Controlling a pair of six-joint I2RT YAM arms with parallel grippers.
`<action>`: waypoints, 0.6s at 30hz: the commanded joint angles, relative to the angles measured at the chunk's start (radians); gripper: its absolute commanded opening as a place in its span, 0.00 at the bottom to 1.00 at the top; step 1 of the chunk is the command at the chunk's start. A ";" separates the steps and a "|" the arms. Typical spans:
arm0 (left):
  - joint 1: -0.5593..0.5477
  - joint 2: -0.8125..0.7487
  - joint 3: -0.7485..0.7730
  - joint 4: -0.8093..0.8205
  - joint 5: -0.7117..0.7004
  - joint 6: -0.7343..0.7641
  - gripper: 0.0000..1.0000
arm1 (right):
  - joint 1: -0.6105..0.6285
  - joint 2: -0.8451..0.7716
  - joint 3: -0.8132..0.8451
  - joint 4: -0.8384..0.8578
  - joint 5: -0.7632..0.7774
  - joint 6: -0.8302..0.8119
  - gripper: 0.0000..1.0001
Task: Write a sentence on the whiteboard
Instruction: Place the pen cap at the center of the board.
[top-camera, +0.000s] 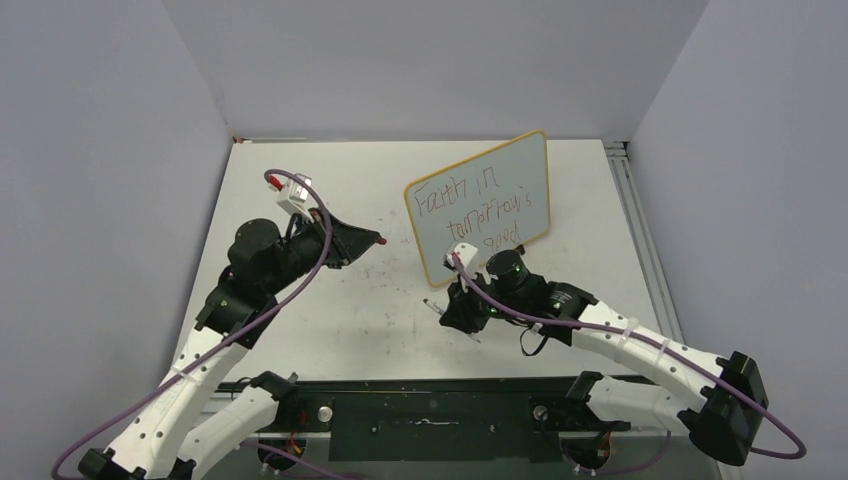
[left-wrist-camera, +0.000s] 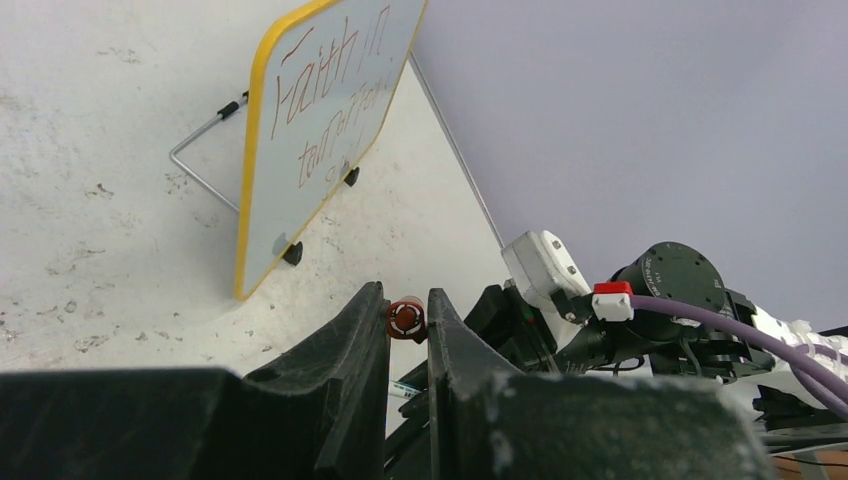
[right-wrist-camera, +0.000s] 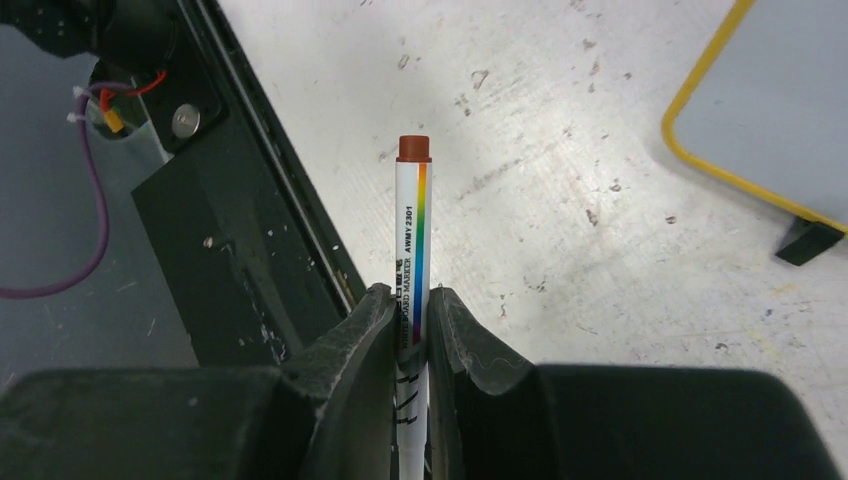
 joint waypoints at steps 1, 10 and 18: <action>0.015 -0.040 -0.034 0.117 0.009 -0.014 0.00 | 0.006 -0.106 -0.029 0.125 0.131 0.085 0.05; 0.013 -0.077 -0.220 0.413 0.109 -0.139 0.00 | 0.007 -0.203 -0.195 0.758 0.232 0.308 0.05; 0.006 -0.117 -0.291 0.487 0.193 -0.106 0.00 | 0.006 -0.248 -0.299 1.059 0.362 0.389 0.05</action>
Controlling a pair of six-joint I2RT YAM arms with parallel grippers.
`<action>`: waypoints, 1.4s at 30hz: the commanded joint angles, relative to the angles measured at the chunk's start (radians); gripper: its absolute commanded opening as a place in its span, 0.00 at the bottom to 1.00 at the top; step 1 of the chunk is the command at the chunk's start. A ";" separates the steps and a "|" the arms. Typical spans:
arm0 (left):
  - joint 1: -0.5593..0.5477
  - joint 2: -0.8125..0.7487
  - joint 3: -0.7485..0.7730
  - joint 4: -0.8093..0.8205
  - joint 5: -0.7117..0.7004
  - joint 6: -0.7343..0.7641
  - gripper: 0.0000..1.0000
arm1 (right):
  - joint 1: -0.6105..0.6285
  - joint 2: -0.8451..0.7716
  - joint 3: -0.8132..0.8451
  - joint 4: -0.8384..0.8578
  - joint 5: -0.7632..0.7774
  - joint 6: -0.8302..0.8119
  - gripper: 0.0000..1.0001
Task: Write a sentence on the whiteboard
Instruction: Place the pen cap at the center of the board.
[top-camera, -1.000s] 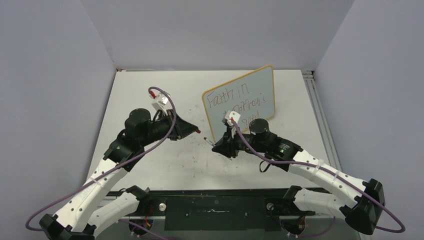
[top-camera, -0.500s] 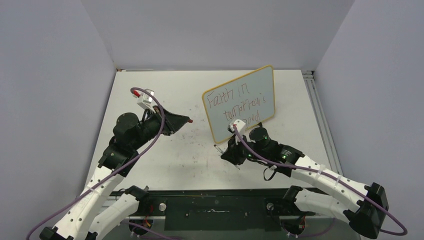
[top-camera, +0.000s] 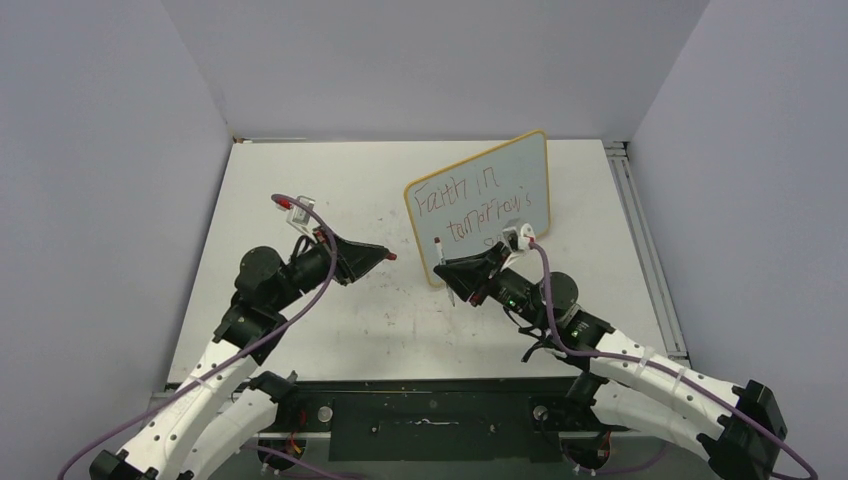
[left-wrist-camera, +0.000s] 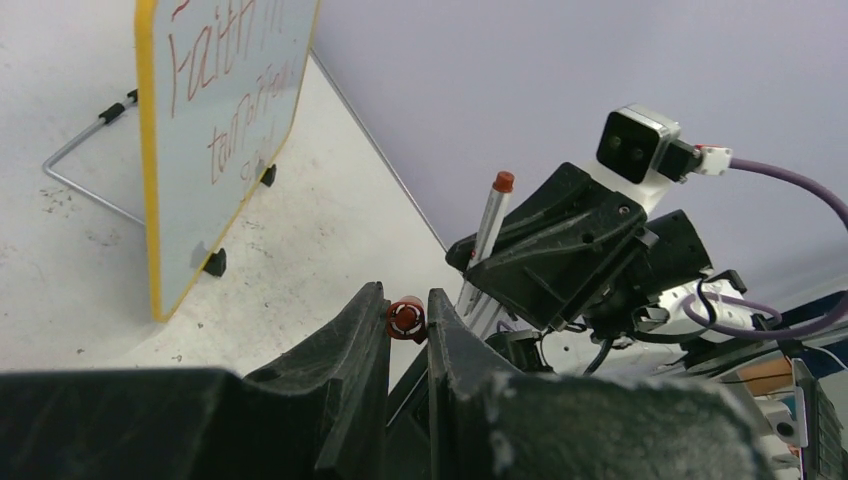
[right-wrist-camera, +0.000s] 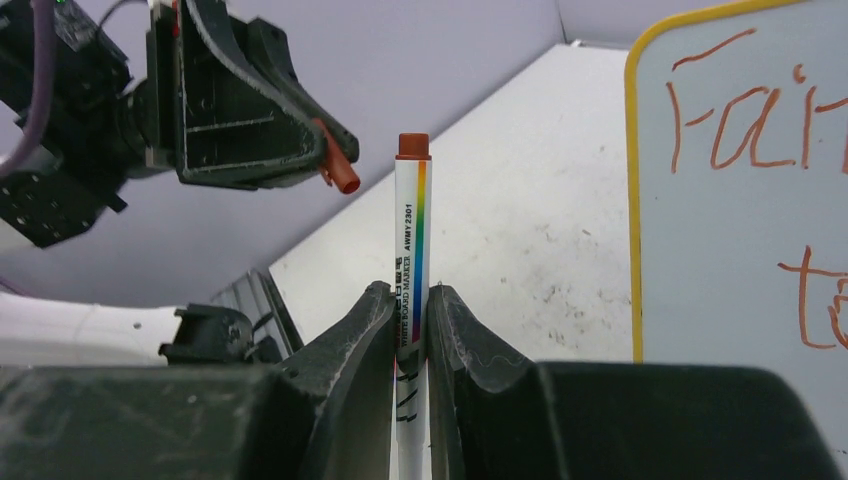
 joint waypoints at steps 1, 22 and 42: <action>-0.005 -0.033 -0.020 0.078 0.034 0.002 0.00 | 0.006 -0.040 -0.035 0.220 0.125 0.065 0.05; -0.360 0.072 -0.280 0.434 -0.343 -0.139 0.00 | 0.006 -0.119 -0.042 -0.001 0.163 0.023 0.05; -0.368 0.260 -0.393 0.128 -0.511 -0.286 0.00 | 0.008 -0.086 0.008 -0.212 0.130 -0.068 0.05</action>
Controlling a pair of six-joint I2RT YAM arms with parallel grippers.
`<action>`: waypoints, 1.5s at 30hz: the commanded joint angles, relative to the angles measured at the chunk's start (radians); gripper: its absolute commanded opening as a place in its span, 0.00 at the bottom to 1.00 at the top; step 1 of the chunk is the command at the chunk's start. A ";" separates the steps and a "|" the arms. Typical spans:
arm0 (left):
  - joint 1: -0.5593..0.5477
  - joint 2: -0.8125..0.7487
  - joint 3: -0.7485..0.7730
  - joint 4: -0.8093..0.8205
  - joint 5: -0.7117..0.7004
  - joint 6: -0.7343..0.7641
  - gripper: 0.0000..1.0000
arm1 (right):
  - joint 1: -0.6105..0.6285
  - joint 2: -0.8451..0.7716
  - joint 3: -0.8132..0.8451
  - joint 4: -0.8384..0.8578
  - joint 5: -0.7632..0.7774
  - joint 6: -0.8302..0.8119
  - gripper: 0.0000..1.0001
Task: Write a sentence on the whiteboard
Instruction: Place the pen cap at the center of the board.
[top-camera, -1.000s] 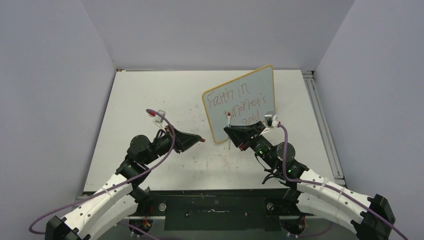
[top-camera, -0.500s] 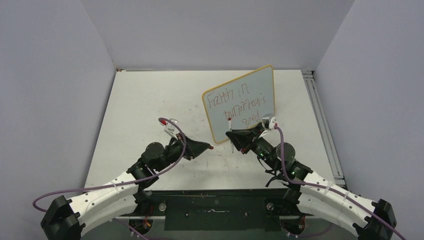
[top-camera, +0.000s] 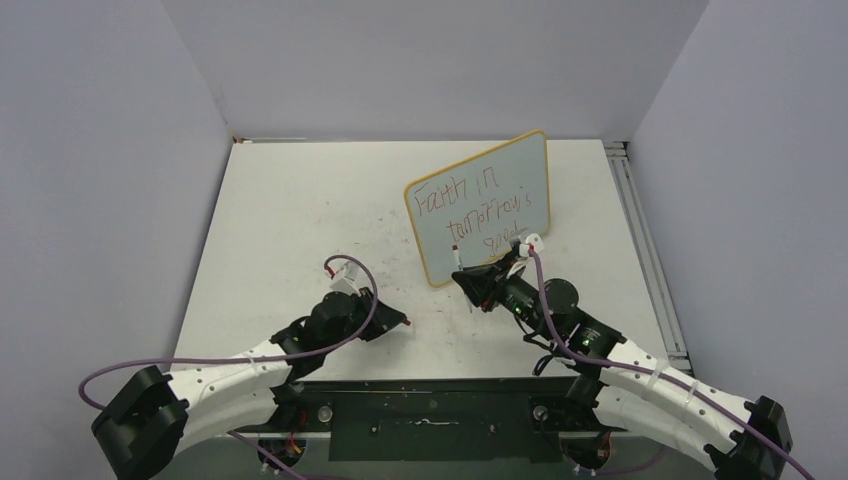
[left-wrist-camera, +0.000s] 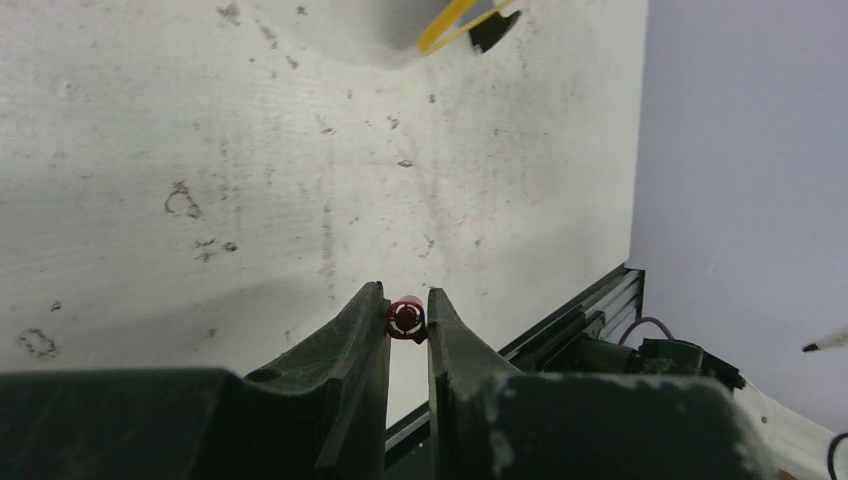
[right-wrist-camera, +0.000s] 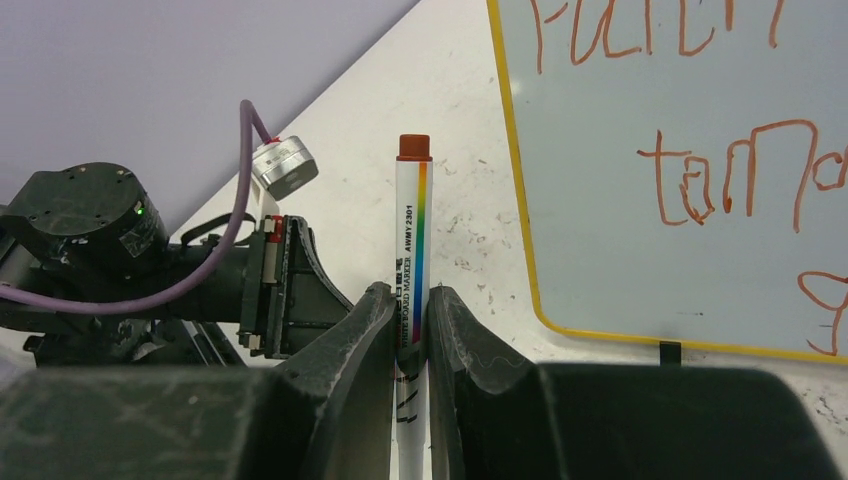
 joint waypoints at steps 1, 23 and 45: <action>-0.005 0.076 -0.004 0.050 -0.019 -0.029 0.00 | 0.008 0.034 0.046 0.028 -0.033 -0.006 0.05; -0.002 0.141 -0.027 0.017 -0.045 -0.024 0.34 | 0.009 0.049 0.039 0.041 -0.016 0.019 0.05; -0.109 -0.006 0.384 0.047 0.279 0.568 0.85 | 0.010 0.055 0.057 0.189 -0.001 0.197 0.07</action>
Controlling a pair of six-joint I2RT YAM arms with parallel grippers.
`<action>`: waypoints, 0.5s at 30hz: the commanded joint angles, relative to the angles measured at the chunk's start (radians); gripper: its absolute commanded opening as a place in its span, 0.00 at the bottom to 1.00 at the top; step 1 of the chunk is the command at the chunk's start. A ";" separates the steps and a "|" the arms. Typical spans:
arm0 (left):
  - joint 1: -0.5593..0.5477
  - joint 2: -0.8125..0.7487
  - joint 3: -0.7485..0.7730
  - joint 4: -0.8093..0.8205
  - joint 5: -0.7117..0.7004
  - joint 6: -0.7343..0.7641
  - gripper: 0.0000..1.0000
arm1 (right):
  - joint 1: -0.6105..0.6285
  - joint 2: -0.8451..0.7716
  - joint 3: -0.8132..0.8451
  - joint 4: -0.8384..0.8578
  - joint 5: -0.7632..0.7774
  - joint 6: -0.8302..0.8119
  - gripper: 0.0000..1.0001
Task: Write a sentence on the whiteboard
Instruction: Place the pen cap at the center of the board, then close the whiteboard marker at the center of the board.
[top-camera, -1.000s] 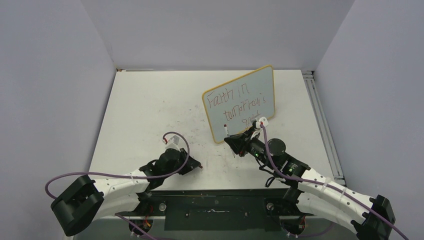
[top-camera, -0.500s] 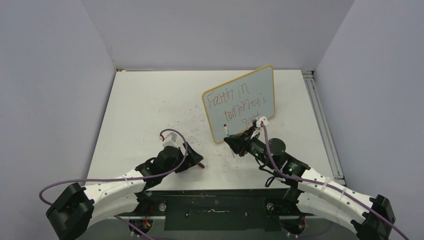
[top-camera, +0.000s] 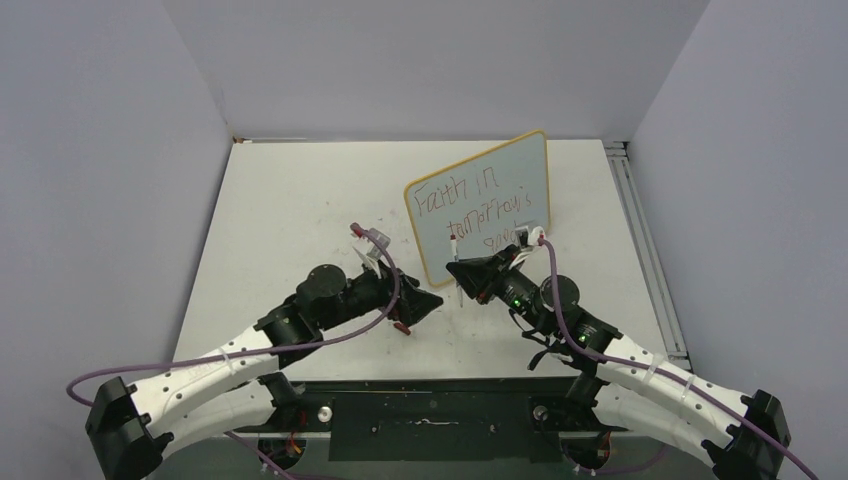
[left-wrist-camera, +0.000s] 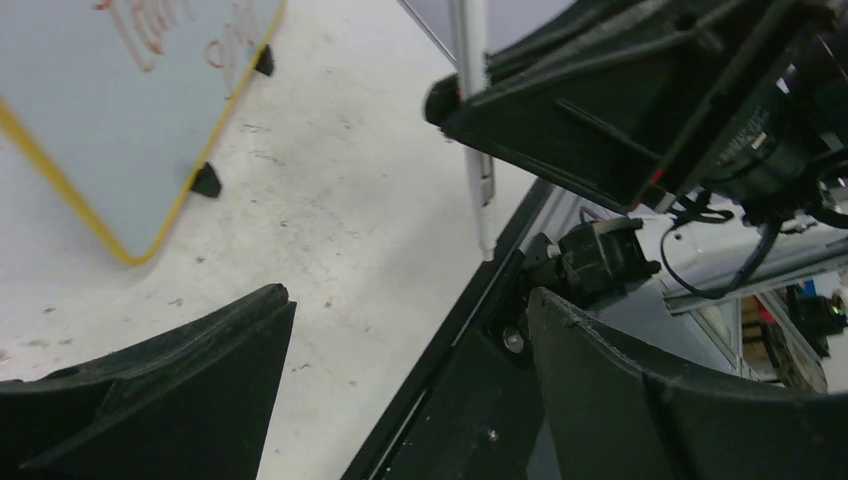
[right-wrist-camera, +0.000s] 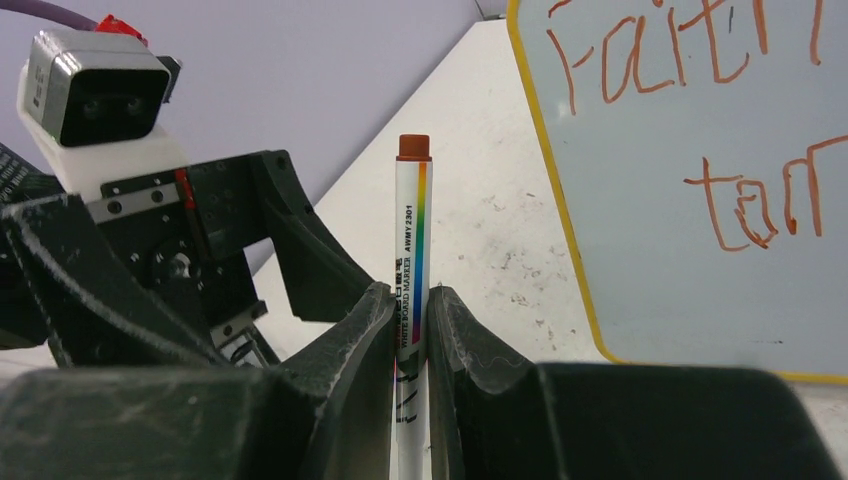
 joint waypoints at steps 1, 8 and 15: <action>-0.072 0.096 0.071 0.163 0.094 0.063 0.85 | 0.004 0.003 0.028 0.116 -0.011 0.062 0.07; -0.118 0.200 0.140 0.172 0.038 0.077 0.84 | 0.007 0.021 0.028 0.134 -0.030 0.079 0.07; -0.131 0.259 0.175 0.212 -0.002 0.056 0.69 | 0.008 0.025 0.016 0.140 -0.031 0.089 0.07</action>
